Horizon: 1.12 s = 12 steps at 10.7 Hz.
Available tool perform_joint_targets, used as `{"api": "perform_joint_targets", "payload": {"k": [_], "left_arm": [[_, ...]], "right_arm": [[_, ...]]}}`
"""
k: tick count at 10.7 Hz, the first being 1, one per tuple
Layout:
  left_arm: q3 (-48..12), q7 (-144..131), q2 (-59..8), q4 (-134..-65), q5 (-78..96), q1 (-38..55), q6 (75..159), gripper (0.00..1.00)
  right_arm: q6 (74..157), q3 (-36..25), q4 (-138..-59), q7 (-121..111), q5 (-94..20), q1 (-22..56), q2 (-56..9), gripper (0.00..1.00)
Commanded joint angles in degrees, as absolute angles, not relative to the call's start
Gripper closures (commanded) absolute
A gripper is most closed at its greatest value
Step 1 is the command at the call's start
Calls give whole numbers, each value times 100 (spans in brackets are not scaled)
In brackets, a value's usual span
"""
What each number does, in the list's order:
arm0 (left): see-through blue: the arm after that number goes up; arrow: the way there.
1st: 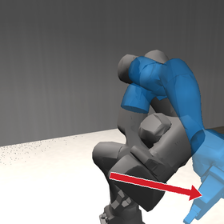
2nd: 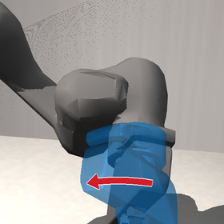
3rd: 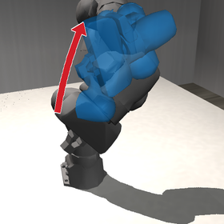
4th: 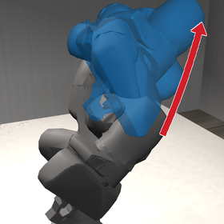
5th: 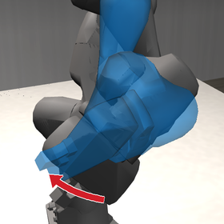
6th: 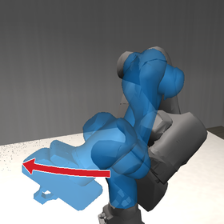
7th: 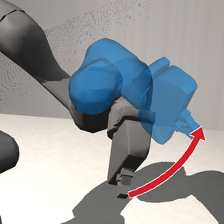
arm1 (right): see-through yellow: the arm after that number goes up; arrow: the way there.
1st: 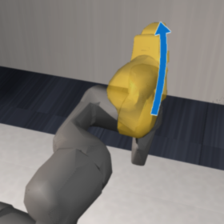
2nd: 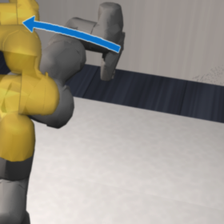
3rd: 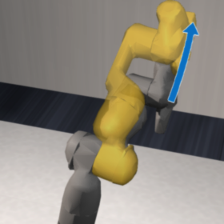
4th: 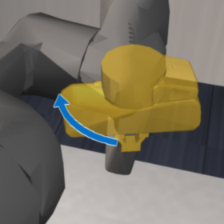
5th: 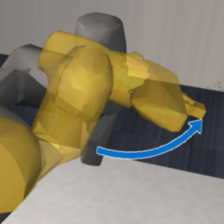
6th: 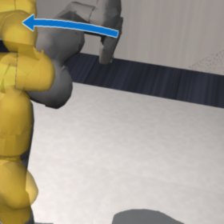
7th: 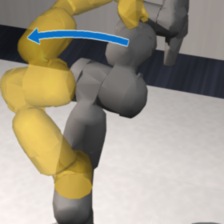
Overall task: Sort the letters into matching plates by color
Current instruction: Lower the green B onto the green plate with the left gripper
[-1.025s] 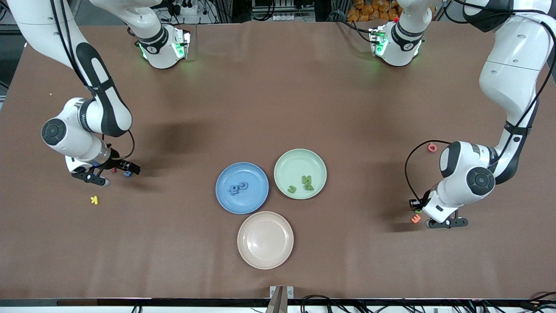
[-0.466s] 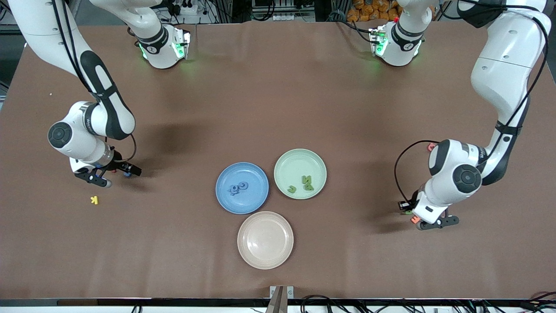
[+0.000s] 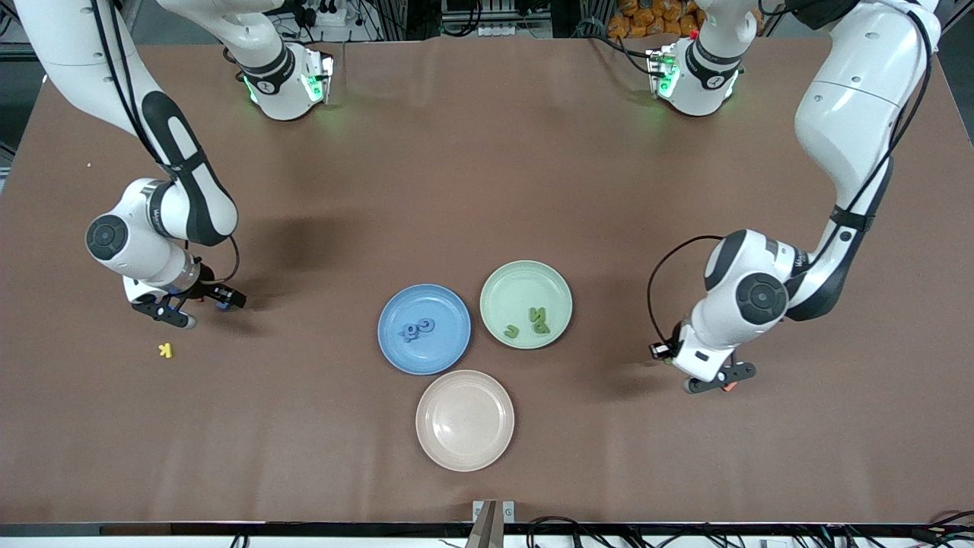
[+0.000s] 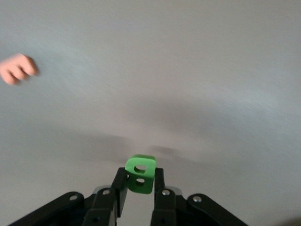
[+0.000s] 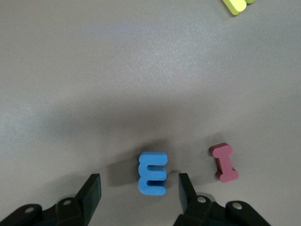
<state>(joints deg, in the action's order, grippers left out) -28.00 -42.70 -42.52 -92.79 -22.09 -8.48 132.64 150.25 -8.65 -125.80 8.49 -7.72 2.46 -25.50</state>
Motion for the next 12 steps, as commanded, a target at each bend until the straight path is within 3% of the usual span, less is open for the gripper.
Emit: {"api": "perform_joint_targets", "payload": {"k": [1, 6, 9, 11, 12], "left_arm": [[-2927, -5121, -4140, -9334, -2127, -380, 13113, 100], [-2927, -6370, -4131, -9325, -2180, 640, 13061, 100], [-2883, -6636, -4175, -9316, -2188, 984, 13061, 100], [-2874, -6880, -4122, -9264, -2197, 1132, 13052, 100], [-2839, -7038, -4131, -9151, -2197, 1256, 12930, 38]], "right_arm": [[15135, -835, -12647, 879, -765, 150, -2584, 34], [15258, -835, -12674, 844, -765, 105, -2645, 50], [15275, -826, -12665, 844, -765, 105, -2654, 76], [15275, -826, -12665, 844, -765, 105, -2654, 82], [15275, -826, -12656, 844, -765, 105, -2663, 87]]}}
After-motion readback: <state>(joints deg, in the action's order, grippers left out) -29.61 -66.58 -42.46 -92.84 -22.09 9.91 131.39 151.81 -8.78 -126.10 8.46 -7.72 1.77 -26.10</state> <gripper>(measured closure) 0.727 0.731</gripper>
